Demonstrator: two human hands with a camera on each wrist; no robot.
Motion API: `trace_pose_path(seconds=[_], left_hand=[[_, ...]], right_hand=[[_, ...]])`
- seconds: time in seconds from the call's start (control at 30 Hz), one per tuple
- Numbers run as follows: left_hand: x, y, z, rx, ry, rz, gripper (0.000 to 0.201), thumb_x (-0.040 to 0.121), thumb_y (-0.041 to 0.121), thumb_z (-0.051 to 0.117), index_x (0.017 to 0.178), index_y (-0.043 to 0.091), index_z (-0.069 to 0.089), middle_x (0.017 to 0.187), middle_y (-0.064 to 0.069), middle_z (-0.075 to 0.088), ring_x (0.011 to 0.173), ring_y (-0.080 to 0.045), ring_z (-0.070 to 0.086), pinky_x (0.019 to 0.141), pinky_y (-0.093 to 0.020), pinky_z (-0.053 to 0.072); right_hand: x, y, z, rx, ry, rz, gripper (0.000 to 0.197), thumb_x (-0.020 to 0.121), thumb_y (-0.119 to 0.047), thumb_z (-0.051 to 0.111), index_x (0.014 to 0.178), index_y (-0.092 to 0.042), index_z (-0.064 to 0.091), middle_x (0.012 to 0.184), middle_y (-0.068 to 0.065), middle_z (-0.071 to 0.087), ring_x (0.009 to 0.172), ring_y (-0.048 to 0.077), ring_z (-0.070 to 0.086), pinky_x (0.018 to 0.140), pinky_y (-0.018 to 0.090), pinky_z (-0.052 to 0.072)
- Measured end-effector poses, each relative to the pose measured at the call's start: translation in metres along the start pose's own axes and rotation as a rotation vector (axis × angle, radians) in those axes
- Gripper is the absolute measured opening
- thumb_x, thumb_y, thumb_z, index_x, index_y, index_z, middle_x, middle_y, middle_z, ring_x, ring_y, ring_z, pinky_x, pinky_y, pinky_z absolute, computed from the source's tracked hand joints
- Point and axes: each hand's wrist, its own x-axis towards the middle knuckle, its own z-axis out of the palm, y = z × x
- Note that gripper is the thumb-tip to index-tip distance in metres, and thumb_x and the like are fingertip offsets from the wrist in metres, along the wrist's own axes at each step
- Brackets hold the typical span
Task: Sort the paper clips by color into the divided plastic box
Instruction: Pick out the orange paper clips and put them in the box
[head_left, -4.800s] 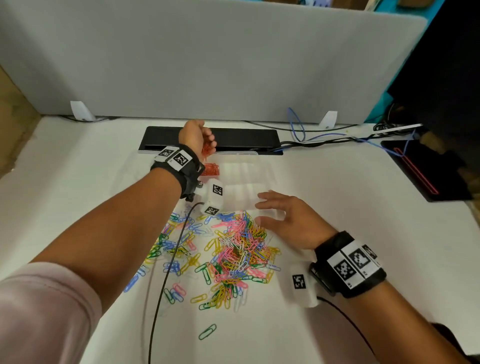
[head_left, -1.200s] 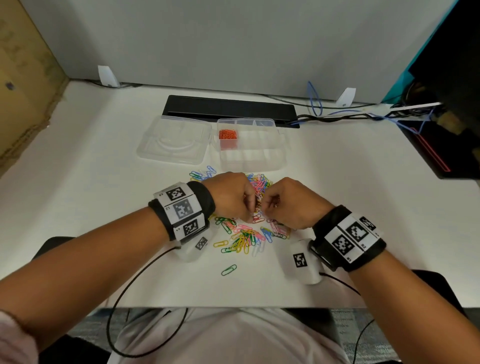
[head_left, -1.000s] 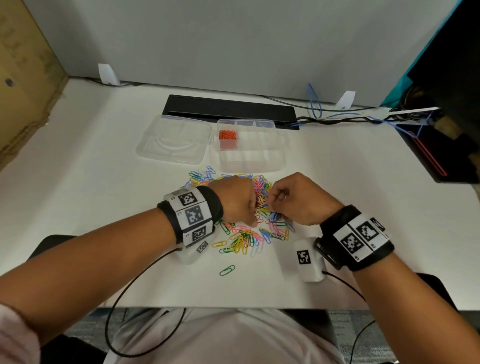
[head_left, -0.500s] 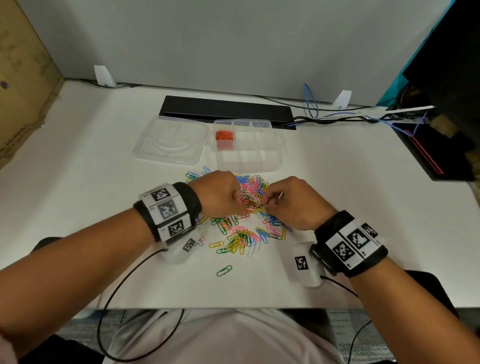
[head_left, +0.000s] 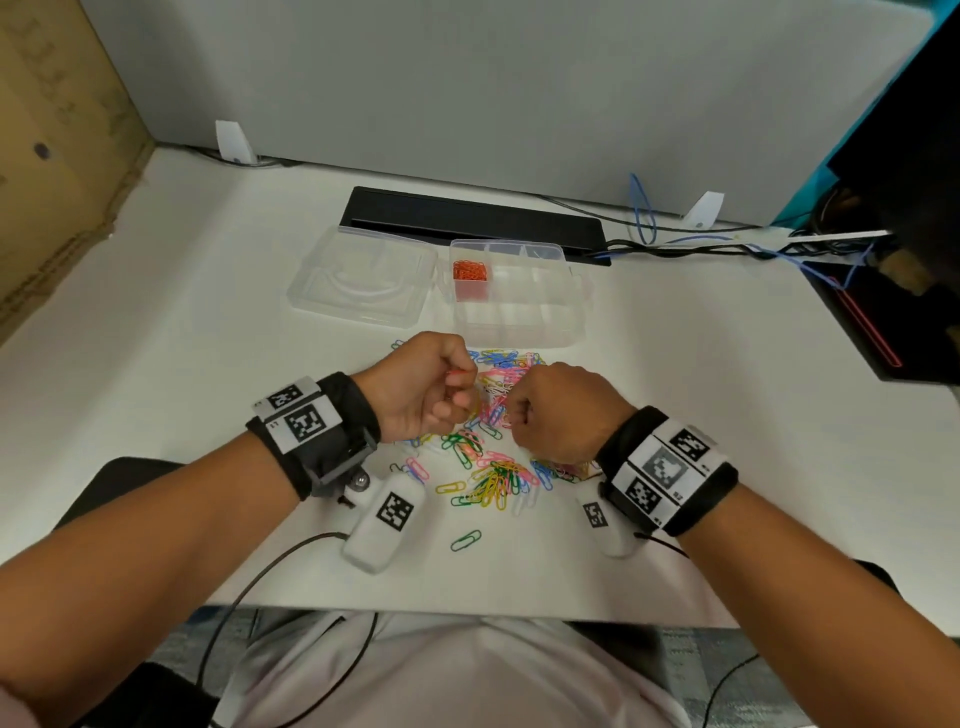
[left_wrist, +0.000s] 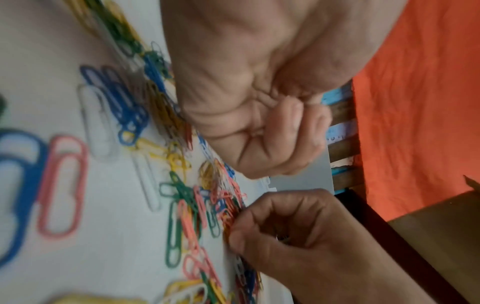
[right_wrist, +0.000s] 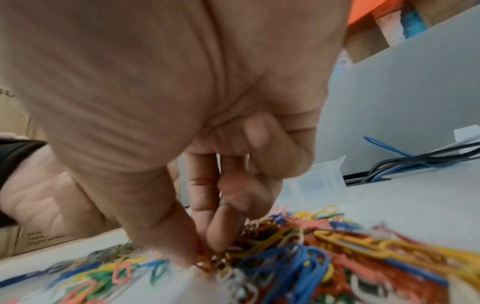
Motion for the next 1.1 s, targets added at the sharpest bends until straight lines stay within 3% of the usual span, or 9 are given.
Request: trace_pose_path(seconds=[0.17, 0.33, 0.47, 0.53, 0.63, 0.73, 0.87, 1.0, 1.1], left_hand=[[0.004, 0.000, 0.005, -0.061, 0.038, 0.006, 0.019, 0.078, 0.015, 0.035, 0.061, 0.010, 0.042, 0.056, -0.005, 0.046, 0.039, -0.013, 0.035, 0.035, -0.015, 0.026], [0.007, -0.004, 0.012, -0.060, 0.045, 0.007, 0.030, 0.086, 0.017, 0.040, 0.073, 0.004, 0.064, 0.068, -0.014, 0.062, 0.048, -0.018, 0.056, 0.039, -0.019, 0.045], [0.005, -0.003, 0.013, -0.137, 0.052, 0.063, 0.023, 0.095, 0.021, 0.050, 0.091, 0.003, 0.065, 0.076, -0.014, 0.066, 0.059, -0.019, 0.066, 0.049, -0.022, 0.054], [0.005, -0.002, 0.012, -0.148, 0.070, 0.122, 0.021, 0.096, 0.020, 0.054, 0.095, 0.002, 0.066, 0.078, -0.012, 0.068, 0.061, -0.017, 0.067, 0.053, -0.021, 0.055], [0.006, -0.002, 0.010, -0.139, 0.060, 0.186, 0.020, 0.096, 0.020, 0.057, 0.092, 0.005, 0.069, 0.076, -0.006, 0.068, 0.063, -0.012, 0.065, 0.058, -0.018, 0.055], [0.008, -0.004, 0.011, -0.119, 0.065, 0.245, 0.018, 0.094, 0.023, 0.060, 0.088, 0.010, 0.071, 0.076, -0.003, 0.066, 0.066, -0.010, 0.062, 0.061, -0.018, 0.055], [0.011, -0.004, 0.013, -0.078, 0.115, 0.323, 0.017, 0.092, 0.014, 0.063, 0.076, 0.011, 0.069, 0.074, -0.005, 0.058, 0.056, -0.007, 0.053, 0.054, -0.017, 0.048], [0.010, 0.002, 0.007, -0.249, 0.136, 0.212, 0.018, 0.092, 0.010, 0.048, 0.076, 0.006, 0.056, 0.072, -0.009, 0.058, 0.057, -0.014, 0.056, 0.053, -0.021, 0.049], [0.013, 0.003, 0.007, -0.198, 0.144, 0.127, 0.019, 0.086, 0.010, 0.041, 0.075, 0.006, 0.056, 0.066, -0.006, 0.057, 0.054, -0.014, 0.047, 0.046, -0.021, 0.044]], right_hand=[[-0.008, -0.004, -0.023, 0.288, 0.119, -0.045, 0.023, 0.075, -0.040, 0.060, 0.072, -0.019, 0.066, 0.071, -0.006, 0.065, 0.070, 0.016, 0.063, 0.067, 0.035, 0.055], [-0.006, -0.013, -0.035, 0.371, 0.196, -0.068, 0.010, 0.081, -0.025, 0.072, 0.074, -0.018, 0.070, 0.073, -0.003, 0.068, 0.067, 0.011, 0.063, 0.062, 0.025, 0.052], [0.002, -0.006, -0.035, 0.446, 0.209, -0.031, 0.010, 0.083, -0.017, 0.073, 0.073, -0.016, 0.072, 0.068, -0.005, 0.067, 0.059, 0.004, 0.058, 0.058, 0.022, 0.050], [0.003, 0.000, -0.035, 0.550, 0.202, -0.006, 0.013, 0.085, -0.011, 0.071, 0.073, -0.016, 0.072, 0.064, -0.001, 0.068, 0.053, 0.005, 0.059, 0.054, 0.021, 0.048], [0.001, 0.005, -0.036, 0.735, 0.162, 0.057, 0.009, 0.088, -0.010, 0.071, 0.080, -0.009, 0.072, 0.074, 0.021, 0.071, 0.055, 0.017, 0.061, 0.046, 0.019, 0.045], [0.000, 0.004, -0.037, 0.823, 0.156, 0.098, 0.011, 0.090, -0.013, 0.070, 0.082, -0.006, 0.071, 0.076, 0.019, 0.071, 0.055, 0.016, 0.059, 0.044, 0.020, 0.045], [0.003, 0.008, -0.033, 0.809, 0.162, 0.080, 0.012, 0.091, -0.011, 0.068, 0.081, -0.008, 0.073, 0.077, 0.023, 0.071, 0.057, 0.018, 0.057, 0.045, 0.019, 0.045], [0.004, 0.020, -0.021, 0.538, 0.228, 0.030, 0.013, 0.086, -0.009, 0.068, 0.077, -0.012, 0.077, 0.069, -0.001, 0.071, 0.061, 0.008, 0.061, 0.065, 0.029, 0.055], [0.003, 0.019, -0.015, 0.356, 0.141, 0.017, 0.015, 0.084, -0.011, 0.068, 0.075, -0.018, 0.078, 0.069, -0.011, 0.068, 0.064, 0.005, 0.060, 0.069, 0.028, 0.055]])
